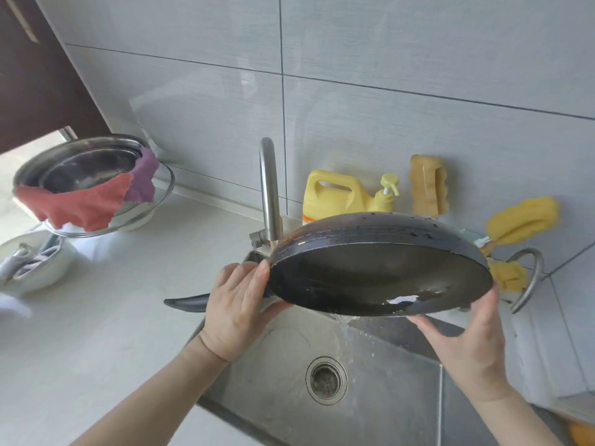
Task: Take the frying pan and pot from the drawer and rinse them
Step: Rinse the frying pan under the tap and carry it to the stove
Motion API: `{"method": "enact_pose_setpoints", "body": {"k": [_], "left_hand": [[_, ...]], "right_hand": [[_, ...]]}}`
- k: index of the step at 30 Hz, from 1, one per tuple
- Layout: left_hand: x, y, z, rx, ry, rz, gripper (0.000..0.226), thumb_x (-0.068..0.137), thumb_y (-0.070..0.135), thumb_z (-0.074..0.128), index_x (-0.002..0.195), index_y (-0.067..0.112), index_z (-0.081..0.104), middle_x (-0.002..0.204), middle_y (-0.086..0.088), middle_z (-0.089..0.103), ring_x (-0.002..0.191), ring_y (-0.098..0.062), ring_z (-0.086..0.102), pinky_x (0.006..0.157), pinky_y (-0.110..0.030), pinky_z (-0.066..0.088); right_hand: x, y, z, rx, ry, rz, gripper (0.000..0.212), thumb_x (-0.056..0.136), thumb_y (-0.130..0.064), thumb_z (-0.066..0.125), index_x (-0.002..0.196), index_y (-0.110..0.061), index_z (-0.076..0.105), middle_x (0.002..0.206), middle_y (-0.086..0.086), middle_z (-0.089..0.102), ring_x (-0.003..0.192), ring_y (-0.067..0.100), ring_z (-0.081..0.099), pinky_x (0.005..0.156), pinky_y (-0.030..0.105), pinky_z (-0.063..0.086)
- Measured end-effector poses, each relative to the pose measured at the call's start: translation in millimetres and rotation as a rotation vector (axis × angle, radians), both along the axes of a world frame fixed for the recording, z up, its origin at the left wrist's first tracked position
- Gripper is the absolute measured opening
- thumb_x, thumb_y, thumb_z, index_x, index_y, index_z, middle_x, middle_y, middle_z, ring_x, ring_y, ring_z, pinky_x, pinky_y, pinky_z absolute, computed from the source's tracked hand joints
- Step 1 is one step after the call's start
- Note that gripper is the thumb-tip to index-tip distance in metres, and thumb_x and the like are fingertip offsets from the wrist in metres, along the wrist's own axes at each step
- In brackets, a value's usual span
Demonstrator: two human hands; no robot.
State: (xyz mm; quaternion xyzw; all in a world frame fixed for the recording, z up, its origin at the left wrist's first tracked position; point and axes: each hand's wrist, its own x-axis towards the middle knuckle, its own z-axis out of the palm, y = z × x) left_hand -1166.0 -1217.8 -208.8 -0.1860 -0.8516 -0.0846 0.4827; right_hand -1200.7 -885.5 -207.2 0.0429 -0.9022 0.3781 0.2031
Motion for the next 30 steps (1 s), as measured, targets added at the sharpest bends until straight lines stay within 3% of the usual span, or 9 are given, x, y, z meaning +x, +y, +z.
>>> {"method": "enact_pose_setpoints", "body": {"k": [2,4,7,11,14,18,23,27,30], "left_hand": [[4,1,-9,0.004,-0.033,0.015,0.099,0.076,0.041,0.081,0.147,0.011,0.019,0.101,-0.003,0.047,0.087,-0.022,0.050,0.077,-0.035,0.040],[12,-1,-27,0.025,-0.110,0.026,0.094,0.078,0.043,0.078,0.144,0.008,0.021,0.103,-0.003,0.049,0.088,-0.022,0.052,0.078,-0.035,0.041],[29,-9,-56,0.073,-0.260,0.050,0.081,0.087,0.052,0.061,0.142,0.006,0.023,0.103,-0.006,0.056,0.090,-0.022,0.054,0.079,-0.035,0.042],[52,-23,-80,0.112,-0.444,0.110,0.081,0.091,0.062,0.048,0.144,0.006,0.023,0.087,-0.007,0.067,0.087,-0.017,0.052,0.079,-0.031,0.041],[63,-35,-90,0.123,-0.537,0.184,0.085,0.090,0.068,0.041,0.145,0.007,0.022,0.084,-0.005,0.069,0.086,-0.015,0.051,0.079,-0.030,0.039],[69,-49,-92,0.143,-0.544,0.243,0.086,0.087,0.067,0.047,0.143,0.006,0.024,0.084,-0.006,0.070,0.085,-0.016,0.050,0.078,-0.030,0.038],[72,-61,-88,0.181,-0.542,0.311,0.094,0.070,0.061,0.060,0.138,0.002,0.031,0.076,-0.006,0.067,0.080,-0.017,0.048,0.075,-0.030,0.039],[77,-73,-89,0.217,-0.563,0.345,0.091,0.081,0.073,0.047,0.141,0.007,0.029,0.079,-0.009,0.067,0.082,-0.020,0.046,0.076,-0.031,0.038],[81,-80,-91,0.258,-0.573,0.349,0.089,0.085,0.077,0.039,0.146,0.014,0.023,0.083,-0.012,0.069,0.082,-0.022,0.050,0.073,-0.032,0.040]], "right_hand": [[-1,-3,-4,0.064,0.062,0.015,0.106,0.052,-0.040,0.087,0.135,-0.012,0.027,0.123,0.030,0.057,0.112,0.047,0.057,0.093,0.055,0.050],[1,-8,-17,0.154,0.081,0.053,0.112,0.045,-0.023,0.094,0.134,-0.003,0.029,0.114,0.033,0.061,0.101,0.049,0.062,0.084,0.054,0.053],[6,-14,-51,0.217,-0.007,0.150,0.121,0.042,-0.027,0.093,0.138,0.001,0.025,0.114,0.035,0.062,0.102,0.044,0.062,0.084,0.044,0.051],[15,-32,-84,0.203,-0.171,0.279,0.138,0.039,-0.027,0.099,0.147,-0.014,0.015,0.120,0.028,0.062,0.105,0.037,0.064,0.074,0.048,0.055],[13,-49,-96,0.182,-0.198,0.363,0.140,0.045,-0.030,0.098,0.151,-0.025,0.007,0.131,0.021,0.059,0.109,0.038,0.064,0.086,0.036,0.051],[2,-70,-108,0.181,-0.169,0.449,0.144,0.056,-0.033,0.094,0.152,-0.039,-0.014,0.147,-0.001,0.037,0.127,0.032,0.053,0.105,0.030,0.036],[-6,-95,-106,0.220,-0.182,0.467,0.147,0.060,-0.027,0.093,0.147,-0.044,-0.024,0.150,-0.002,0.030,0.131,0.028,0.050,0.104,0.035,0.038],[-10,-109,-104,0.197,-0.211,0.514,0.138,0.074,-0.029,0.084,0.132,-0.057,-0.038,0.152,-0.012,0.004,0.142,0.017,0.031,0.109,0.024,0.024],[-11,-119,-106,0.186,-0.190,0.521,0.139,0.072,-0.027,0.085,0.138,-0.052,-0.034,0.153,-0.009,0.007,0.139,0.021,0.039,0.104,0.023,0.032]]}}
